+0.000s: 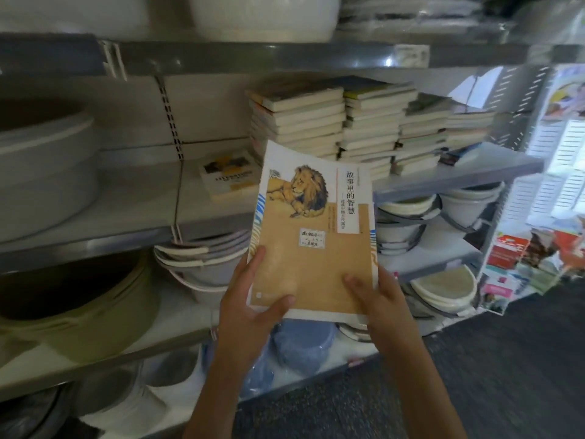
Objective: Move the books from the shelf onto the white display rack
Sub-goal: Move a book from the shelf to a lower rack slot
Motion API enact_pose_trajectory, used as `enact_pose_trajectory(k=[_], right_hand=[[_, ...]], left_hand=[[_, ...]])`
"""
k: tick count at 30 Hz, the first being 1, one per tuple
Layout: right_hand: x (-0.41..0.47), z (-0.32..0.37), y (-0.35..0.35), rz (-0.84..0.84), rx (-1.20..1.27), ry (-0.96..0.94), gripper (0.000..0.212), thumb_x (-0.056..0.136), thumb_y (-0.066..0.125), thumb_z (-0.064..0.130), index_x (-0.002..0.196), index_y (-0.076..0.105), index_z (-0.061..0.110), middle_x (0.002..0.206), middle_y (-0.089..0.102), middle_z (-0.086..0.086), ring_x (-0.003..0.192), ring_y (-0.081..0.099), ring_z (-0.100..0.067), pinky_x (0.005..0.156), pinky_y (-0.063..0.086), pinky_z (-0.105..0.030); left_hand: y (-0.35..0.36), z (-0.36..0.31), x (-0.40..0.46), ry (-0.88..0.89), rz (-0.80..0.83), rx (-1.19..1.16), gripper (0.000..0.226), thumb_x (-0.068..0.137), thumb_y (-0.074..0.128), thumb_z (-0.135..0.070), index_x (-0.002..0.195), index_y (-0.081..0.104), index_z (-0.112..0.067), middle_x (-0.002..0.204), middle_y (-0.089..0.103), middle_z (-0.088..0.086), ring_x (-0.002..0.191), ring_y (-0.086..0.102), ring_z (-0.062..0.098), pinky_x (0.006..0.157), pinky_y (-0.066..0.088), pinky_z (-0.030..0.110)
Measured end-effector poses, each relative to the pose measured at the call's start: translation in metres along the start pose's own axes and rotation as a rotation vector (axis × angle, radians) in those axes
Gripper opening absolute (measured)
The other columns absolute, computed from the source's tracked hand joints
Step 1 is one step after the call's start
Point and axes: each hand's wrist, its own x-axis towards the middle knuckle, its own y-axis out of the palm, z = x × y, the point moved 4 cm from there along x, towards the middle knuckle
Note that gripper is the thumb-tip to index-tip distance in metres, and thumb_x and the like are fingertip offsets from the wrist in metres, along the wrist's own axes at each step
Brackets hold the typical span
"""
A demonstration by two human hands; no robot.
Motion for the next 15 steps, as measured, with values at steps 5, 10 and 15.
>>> enact_pose_trajectory(k=[5, 10, 15], right_hand=[[-0.058, -0.006, -0.086, -0.108, 0.094, 0.023, 0.039, 0.088, 0.066, 0.016, 0.126, 0.059, 0.024, 0.115, 0.073, 0.003, 0.107, 0.069, -0.021, 0.087, 0.056, -0.041], [-0.108, -0.009, -0.164, -0.233, 0.123, 0.018, 0.048, 0.085, 0.074, 0.020, 0.130, 0.058, 0.019, 0.121, 0.070, -0.005, 0.110, 0.067, -0.029, 0.091, 0.054, -0.052], [-0.144, -0.011, -0.226, -0.388, 0.106, 0.021, 0.047, 0.084, 0.075, 0.018, 0.128, 0.059, 0.016, 0.114, 0.072, -0.005, 0.102, 0.070, -0.027, 0.078, 0.059, -0.039]], left_hand=[[0.074, -0.021, -0.052, -0.061, 0.124, -0.153, 0.091, 0.072, 0.086, -0.023, 0.144, 0.034, -0.044, 0.145, 0.041, -0.028, 0.128, 0.043, -0.015, 0.097, 0.042, 0.008], [0.142, -0.038, -0.076, -0.252, 0.198, -0.289, 0.065, 0.081, 0.077, -0.016, 0.137, 0.046, -0.029, 0.121, 0.063, -0.019, 0.105, 0.063, -0.007, 0.075, 0.052, 0.012], [0.212, -0.065, -0.095, -0.247, 0.367, -0.313, 0.032, 0.091, 0.066, -0.002, 0.119, 0.063, -0.018, 0.104, 0.074, -0.010, 0.092, 0.070, 0.002, 0.072, 0.053, 0.013]])
